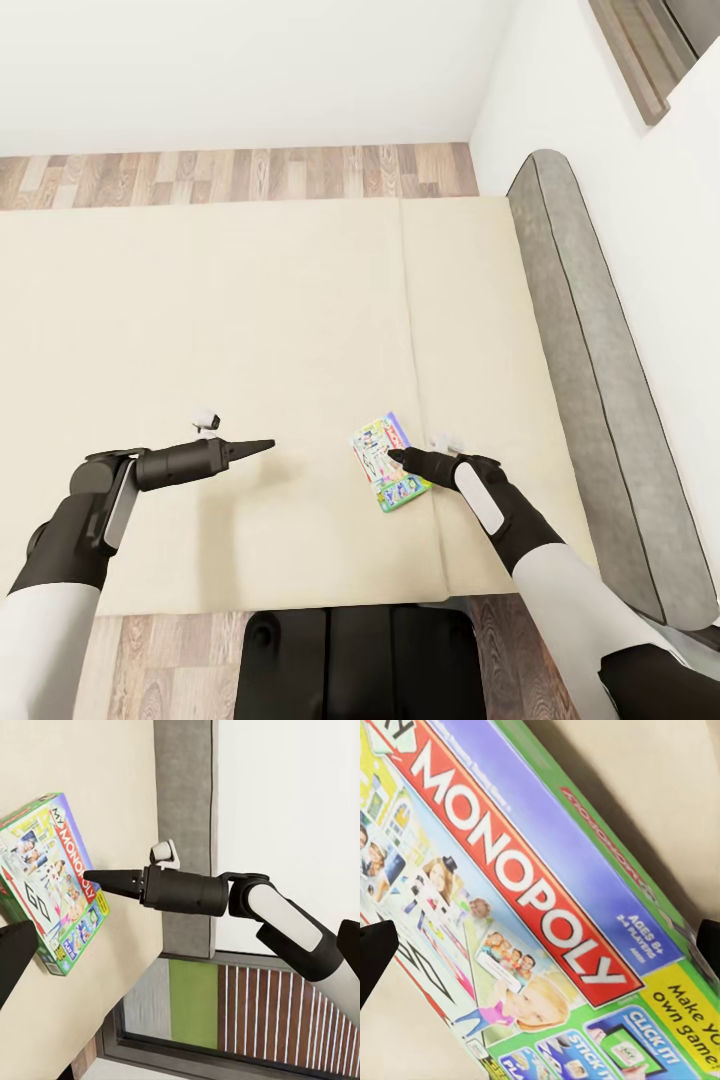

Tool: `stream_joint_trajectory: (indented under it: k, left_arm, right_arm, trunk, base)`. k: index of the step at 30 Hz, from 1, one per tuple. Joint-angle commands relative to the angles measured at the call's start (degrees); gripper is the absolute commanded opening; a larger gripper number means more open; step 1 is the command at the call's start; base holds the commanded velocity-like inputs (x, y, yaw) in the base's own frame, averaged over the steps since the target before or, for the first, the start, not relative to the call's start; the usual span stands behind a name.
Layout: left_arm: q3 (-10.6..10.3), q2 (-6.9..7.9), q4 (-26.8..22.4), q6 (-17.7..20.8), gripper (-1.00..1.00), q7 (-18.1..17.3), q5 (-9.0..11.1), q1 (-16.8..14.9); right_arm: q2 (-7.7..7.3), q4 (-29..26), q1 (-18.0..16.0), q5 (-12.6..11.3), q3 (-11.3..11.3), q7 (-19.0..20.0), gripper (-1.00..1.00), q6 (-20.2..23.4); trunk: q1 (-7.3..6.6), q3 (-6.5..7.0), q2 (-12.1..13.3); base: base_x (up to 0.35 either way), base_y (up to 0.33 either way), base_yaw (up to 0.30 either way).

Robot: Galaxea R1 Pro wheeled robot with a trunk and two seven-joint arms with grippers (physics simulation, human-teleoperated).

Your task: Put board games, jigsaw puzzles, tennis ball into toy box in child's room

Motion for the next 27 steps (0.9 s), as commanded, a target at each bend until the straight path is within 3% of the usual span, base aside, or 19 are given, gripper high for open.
stream_joint_trajectory:
  k: [1, 9, 19, 27]
  left_arm:
    - [0.01, 0.02, -0.01, 0.56, 1.0, -0.12, 0.12, -0.03]
    - [-0.03, 0.02, -0.01, 0.56, 1.0, -0.07, 0.12, -0.01]
    - [-0.06, -0.03, -0.01, 0.56, 1.0, -0.05, 0.12, -0.04]
    - [-0.06, -0.06, -0.01, 0.56, 1.0, -0.05, 0.12, -0.01]
  right_arm:
    - [0.01, -0.03, -0.02, 0.1, -0.02, 0.12, 1.0, 0.23]
    - [0.09, -0.03, -0.02, 0.1, 0.06, 0.24, 1.0, 0.25]
    - [0.2, 0.02, -0.02, 0.1, -0.01, 5.93, 1.0, 2.17]
    - [0.28, 0.11, -0.02, 0.1, -0.1, 6.89, 1.0, 2.49]
  trunk:
    - [0.03, -0.06, -0.09]
    - [0.03, -0.06, -0.09]
    - [0.03, -0.06, -0.09]
    - [0.03, -0.06, -0.09]
  base:
    - [0.0, 0.0, 0.0]
    - [0.0, 0.0, 0.0]
    - [0.0, 0.0, 0.0]
    - [0.0, 0.0, 0.0]
